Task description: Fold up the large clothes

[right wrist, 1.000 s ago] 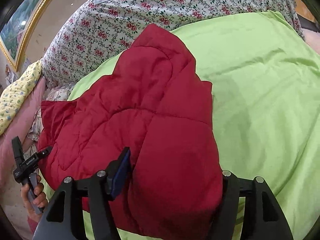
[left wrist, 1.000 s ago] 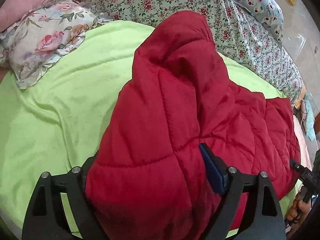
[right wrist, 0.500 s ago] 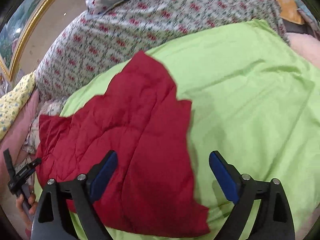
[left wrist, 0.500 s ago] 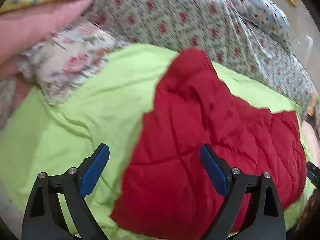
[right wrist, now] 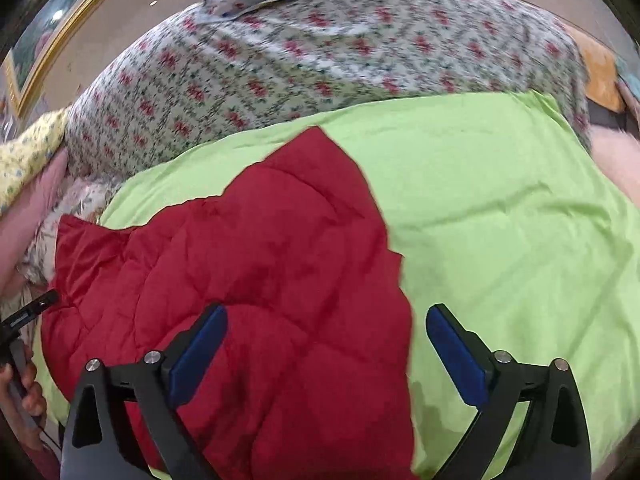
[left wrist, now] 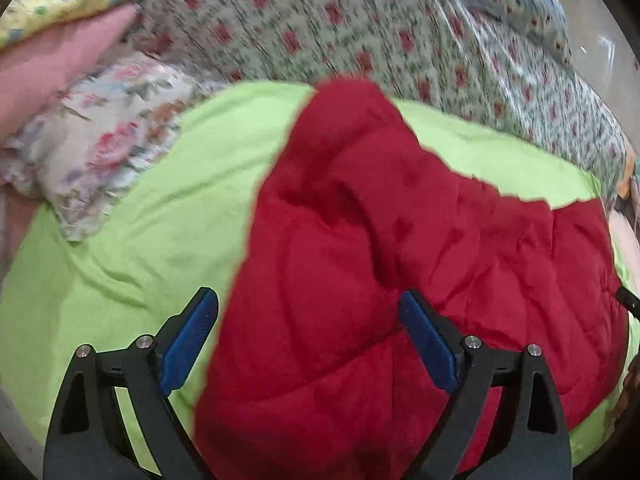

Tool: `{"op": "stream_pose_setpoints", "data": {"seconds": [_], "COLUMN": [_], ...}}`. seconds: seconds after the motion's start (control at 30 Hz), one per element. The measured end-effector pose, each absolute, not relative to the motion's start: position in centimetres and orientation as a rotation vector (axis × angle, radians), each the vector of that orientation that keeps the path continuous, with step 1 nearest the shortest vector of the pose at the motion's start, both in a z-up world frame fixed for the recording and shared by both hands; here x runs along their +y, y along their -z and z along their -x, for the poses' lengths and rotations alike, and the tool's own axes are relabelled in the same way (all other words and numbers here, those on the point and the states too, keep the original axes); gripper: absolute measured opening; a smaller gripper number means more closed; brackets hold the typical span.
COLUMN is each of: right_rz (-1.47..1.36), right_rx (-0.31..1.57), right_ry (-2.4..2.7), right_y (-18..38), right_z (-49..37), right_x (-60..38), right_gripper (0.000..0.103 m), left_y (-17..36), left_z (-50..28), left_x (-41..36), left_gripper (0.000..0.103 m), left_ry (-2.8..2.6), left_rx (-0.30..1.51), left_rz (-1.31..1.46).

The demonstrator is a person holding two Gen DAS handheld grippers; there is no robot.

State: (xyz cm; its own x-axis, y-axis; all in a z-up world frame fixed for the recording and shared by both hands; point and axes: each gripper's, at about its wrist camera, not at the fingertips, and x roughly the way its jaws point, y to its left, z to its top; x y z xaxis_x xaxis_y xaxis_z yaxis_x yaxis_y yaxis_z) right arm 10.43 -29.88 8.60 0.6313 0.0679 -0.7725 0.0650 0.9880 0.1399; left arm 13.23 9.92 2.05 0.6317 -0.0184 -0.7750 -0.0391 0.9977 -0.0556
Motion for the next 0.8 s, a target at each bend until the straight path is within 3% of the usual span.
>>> {"op": "stream_pose_setpoints", "data": {"seconds": [0.13, 0.23, 0.3, 0.4, 0.5, 0.8], "right_rz": [-0.135, -0.079, -0.046, -0.015, -0.043, -0.145], "right_rx": [0.927, 0.927, 0.934, 0.937, 0.913, 0.819], "right_ry": [-0.042, -0.054, -0.054, -0.042, -0.051, -0.049], "right_y": [-7.4, -7.2, -6.9, -7.0, -7.9, -10.8], "right_z": [-11.6, -11.7, -11.8, -12.0, -11.9, -14.7], "right_x": [-28.8, -27.6, -26.9, -26.5, -26.8, -27.6], "right_gripper": [0.102, 0.092, 0.067, 0.039, 0.018, 0.013], "left_y": [-0.8, -0.9, -1.0, -1.4, -2.6, -4.9], "left_z": [-13.5, -13.3, -13.4, -13.6, -14.0, -17.5], "left_x": [8.8, 8.2, 7.8, 7.3, 7.7, 8.1], "left_gripper": [0.072, 0.056, 0.043, 0.033, 0.023, 0.020], "left_ry": [0.009, 0.026, 0.038, 0.045, 0.078, 0.133], "left_rx": [0.894, 0.887, 0.883, 0.874, 0.857, 0.823], "left_rz": [0.037, 0.010, -0.010, -0.030, 0.024, 0.108]}}
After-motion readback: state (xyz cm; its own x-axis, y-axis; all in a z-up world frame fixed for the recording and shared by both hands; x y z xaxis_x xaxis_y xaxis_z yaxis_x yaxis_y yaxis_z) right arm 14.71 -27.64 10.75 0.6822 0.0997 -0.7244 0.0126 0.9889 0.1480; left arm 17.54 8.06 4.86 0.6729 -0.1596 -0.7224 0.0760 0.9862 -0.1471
